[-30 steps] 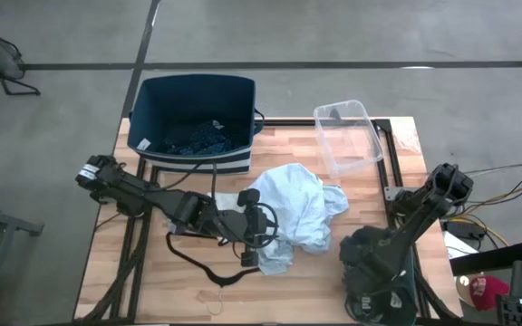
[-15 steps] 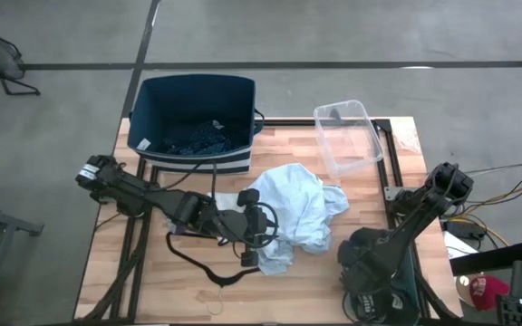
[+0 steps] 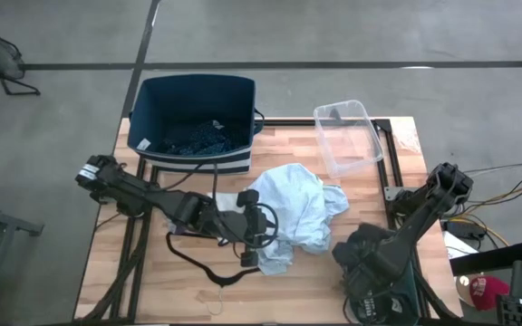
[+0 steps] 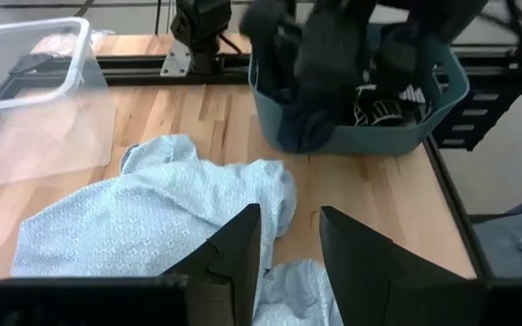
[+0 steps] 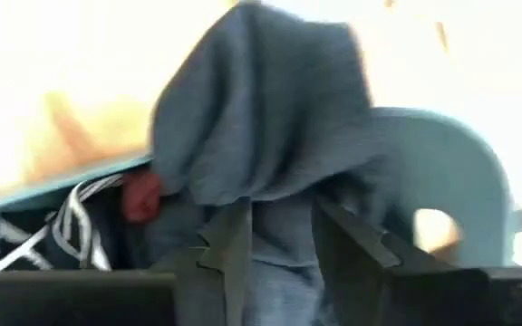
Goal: Pick & Place Cloths
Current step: Put the white shirt into the laundry organizer
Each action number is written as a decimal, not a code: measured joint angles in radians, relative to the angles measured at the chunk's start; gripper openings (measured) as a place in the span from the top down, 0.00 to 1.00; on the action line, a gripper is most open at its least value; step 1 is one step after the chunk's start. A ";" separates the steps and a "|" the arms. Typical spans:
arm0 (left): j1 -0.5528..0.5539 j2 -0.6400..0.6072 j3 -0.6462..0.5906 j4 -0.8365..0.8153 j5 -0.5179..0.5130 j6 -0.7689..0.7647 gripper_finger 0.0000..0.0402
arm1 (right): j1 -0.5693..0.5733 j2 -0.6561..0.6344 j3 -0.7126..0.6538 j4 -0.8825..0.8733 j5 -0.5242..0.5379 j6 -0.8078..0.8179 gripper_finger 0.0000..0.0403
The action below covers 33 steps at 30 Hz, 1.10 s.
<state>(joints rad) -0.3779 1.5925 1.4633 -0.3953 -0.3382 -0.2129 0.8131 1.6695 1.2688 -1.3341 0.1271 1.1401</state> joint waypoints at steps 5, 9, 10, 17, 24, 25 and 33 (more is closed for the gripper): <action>0.003 0.000 -0.049 0.020 -0.005 0.004 0.70 | 0.000 0.000 0.071 -0.068 0.083 -0.005 0.60; 0.008 0.001 -0.094 0.030 -0.081 0.018 0.70 | -0.004 0.000 0.131 -0.073 0.130 -0.056 0.53; 0.008 0.001 -0.107 0.043 -0.107 0.021 0.70 | -0.005 0.000 0.146 -0.073 0.153 -0.065 0.51; 0.039 0.002 -0.190 0.141 -0.124 0.053 0.67 | -0.005 0.000 0.220 -0.071 0.403 -0.186 0.45; 0.106 0.011 -0.227 0.151 -0.123 0.048 0.49 | -0.024 0.000 0.237 -0.071 0.546 -0.279 0.45; 0.115 0.017 -0.227 0.149 -0.116 0.038 0.46 | -0.026 0.000 0.237 -0.071 0.559 -0.281 0.46; 0.162 0.134 -0.226 0.204 0.033 0.040 0.24 | -0.028 -0.008 0.250 -0.068 0.646 -0.314 0.53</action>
<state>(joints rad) -0.2156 1.7265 1.2368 -0.1910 -0.3049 -0.1724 0.7849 1.6618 1.5184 -1.4019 0.7731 0.8261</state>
